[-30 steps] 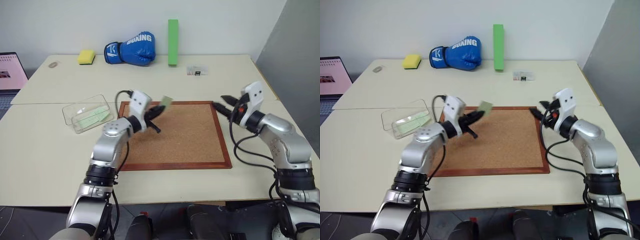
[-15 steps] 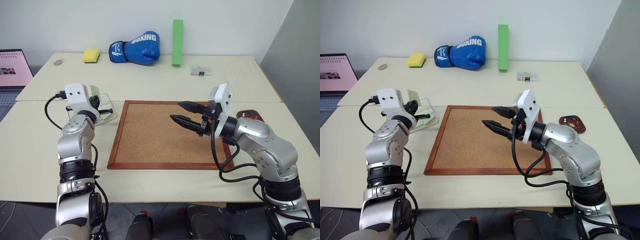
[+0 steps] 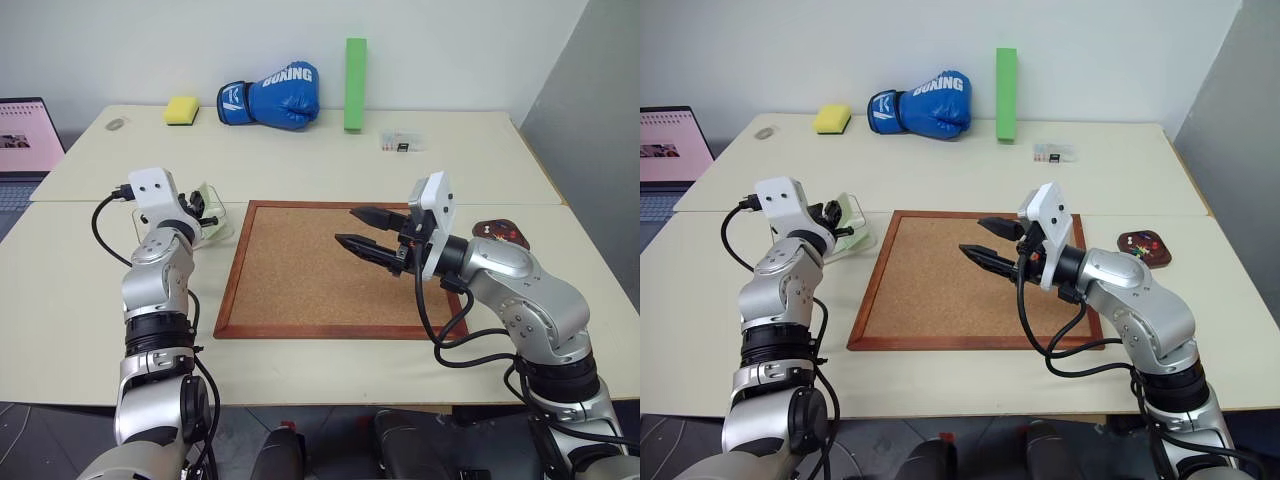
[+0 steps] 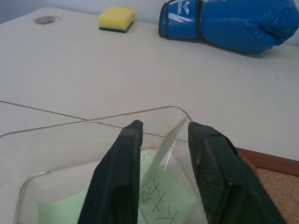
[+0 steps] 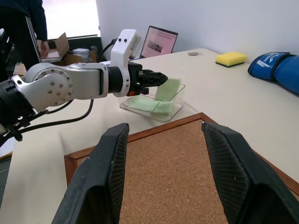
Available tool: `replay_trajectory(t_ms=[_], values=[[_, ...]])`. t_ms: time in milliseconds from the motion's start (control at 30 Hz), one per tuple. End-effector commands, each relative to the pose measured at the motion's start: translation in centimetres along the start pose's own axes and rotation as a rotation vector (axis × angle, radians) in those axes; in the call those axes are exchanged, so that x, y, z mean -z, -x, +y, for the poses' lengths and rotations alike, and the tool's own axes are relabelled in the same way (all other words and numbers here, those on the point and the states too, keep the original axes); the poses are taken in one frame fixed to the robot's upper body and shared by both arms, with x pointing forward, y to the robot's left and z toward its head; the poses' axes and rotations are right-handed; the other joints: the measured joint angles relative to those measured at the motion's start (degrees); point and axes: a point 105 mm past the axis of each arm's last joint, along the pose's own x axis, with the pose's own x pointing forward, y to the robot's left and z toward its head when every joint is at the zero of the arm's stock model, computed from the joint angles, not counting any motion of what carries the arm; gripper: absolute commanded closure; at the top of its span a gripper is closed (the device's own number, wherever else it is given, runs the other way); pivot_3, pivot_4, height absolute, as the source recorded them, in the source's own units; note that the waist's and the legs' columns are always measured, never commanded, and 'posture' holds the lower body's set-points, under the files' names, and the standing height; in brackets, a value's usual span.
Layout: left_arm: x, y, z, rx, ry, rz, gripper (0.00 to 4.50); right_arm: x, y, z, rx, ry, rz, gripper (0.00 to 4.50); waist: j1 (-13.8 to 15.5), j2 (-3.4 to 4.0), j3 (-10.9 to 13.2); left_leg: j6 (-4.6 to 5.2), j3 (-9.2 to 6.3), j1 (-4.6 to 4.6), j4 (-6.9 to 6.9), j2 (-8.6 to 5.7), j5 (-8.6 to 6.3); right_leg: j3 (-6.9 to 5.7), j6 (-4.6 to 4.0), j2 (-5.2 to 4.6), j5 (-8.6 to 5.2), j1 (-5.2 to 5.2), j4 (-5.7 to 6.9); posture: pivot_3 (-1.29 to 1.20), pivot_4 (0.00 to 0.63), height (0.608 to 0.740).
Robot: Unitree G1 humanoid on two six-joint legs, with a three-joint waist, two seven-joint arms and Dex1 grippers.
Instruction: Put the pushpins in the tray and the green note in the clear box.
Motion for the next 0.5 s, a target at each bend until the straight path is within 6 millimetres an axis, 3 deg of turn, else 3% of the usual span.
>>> replay_trajectory(t_ms=[33,200,400,500], values=[[-2.1,0.1,-1.0,0.035,-0.038,-0.086,1.95,-1.5,0.5,-0.2,0.029,0.047,-0.05,1.87,0.0,0.0,0.0,0.0,0.0,0.0,0.0,0.0,0.0,0.0,0.0,0.0,0.0,0.0,0.0,0.0,0.15,0.74],[-2.7,1.7,-5.4,0.238,-0.165,-0.158,0.91,-0.6,1.6,-1.7,0.16,0.027,-0.035,1.87,0.01,0.0,0.0,0.0,0.0,-0.02,-0.01,-0.01,0.0,0.0,0.0,-0.01,0.0,0.0,-0.01,0.0,0.15,0.74],[-0.6,5.0,-10.4,0.418,-0.148,-0.164,0.91,3.4,5.0,-5.9,0.598,0.02,0.09,1.87,0.79,-0.01,-0.01,-0.02,0.04,-0.05,-0.02,-0.02,0.0,0.04,-0.01,-0.06,0.0,-0.01,-0.06,0.0,0.15,0.74],[1.6,6.7,-12.5,0.437,-0.099,-0.138,0.91,4.9,6.2,-6.7,0.749,0.013,0.121,1.87,0.8,-0.02,-0.02,-0.02,0.09,0.0,0.01,-0.01,0.0,0.09,-0.01,-0.05,0.0,-0.02,0.02,0.0,0.15,0.74]])
